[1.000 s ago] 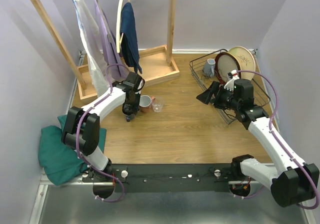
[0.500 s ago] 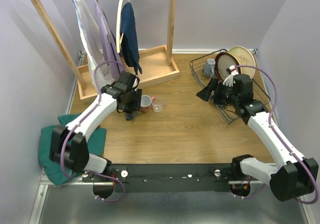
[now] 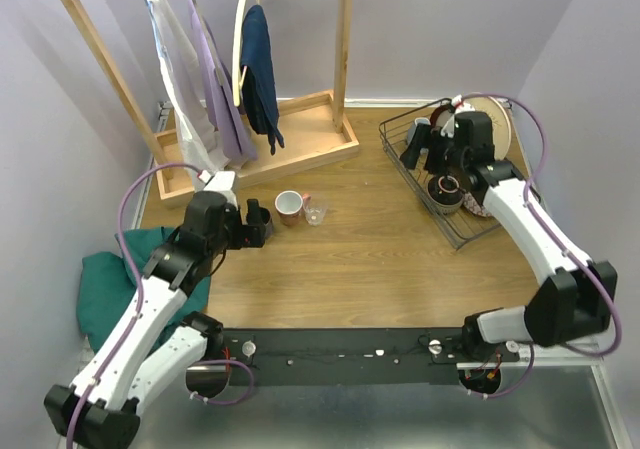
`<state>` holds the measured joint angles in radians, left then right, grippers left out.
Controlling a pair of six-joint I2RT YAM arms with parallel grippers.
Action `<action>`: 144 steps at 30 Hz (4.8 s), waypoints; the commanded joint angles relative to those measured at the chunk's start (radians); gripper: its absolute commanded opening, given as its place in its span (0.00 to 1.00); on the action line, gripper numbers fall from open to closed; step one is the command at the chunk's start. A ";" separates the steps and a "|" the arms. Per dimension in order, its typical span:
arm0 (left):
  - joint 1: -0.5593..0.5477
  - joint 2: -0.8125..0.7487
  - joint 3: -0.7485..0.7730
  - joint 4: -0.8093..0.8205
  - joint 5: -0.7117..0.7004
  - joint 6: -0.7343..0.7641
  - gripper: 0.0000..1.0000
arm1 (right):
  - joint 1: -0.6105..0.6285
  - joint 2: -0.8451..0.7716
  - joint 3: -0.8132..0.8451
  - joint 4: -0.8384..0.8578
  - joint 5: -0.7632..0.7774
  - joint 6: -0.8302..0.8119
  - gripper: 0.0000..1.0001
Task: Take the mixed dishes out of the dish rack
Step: Pick up the cup from the dish rack.
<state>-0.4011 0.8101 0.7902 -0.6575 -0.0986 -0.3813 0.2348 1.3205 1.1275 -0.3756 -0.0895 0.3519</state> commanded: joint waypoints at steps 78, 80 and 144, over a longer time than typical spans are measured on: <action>0.005 -0.341 -0.229 0.272 -0.020 0.019 0.99 | -0.123 0.531 0.453 0.250 0.065 -0.305 0.10; 0.005 -0.342 -0.230 0.274 -0.004 0.016 0.99 | -0.123 0.501 0.434 0.250 0.065 -0.280 0.10; -0.446 0.641 0.101 1.282 0.292 -0.627 0.43 | -0.072 -0.276 -0.742 1.109 -0.561 1.070 0.03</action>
<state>-0.8345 1.4322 0.8688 0.5167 0.1661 -0.9718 0.1532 1.0492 0.3969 0.6537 -0.6216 1.3991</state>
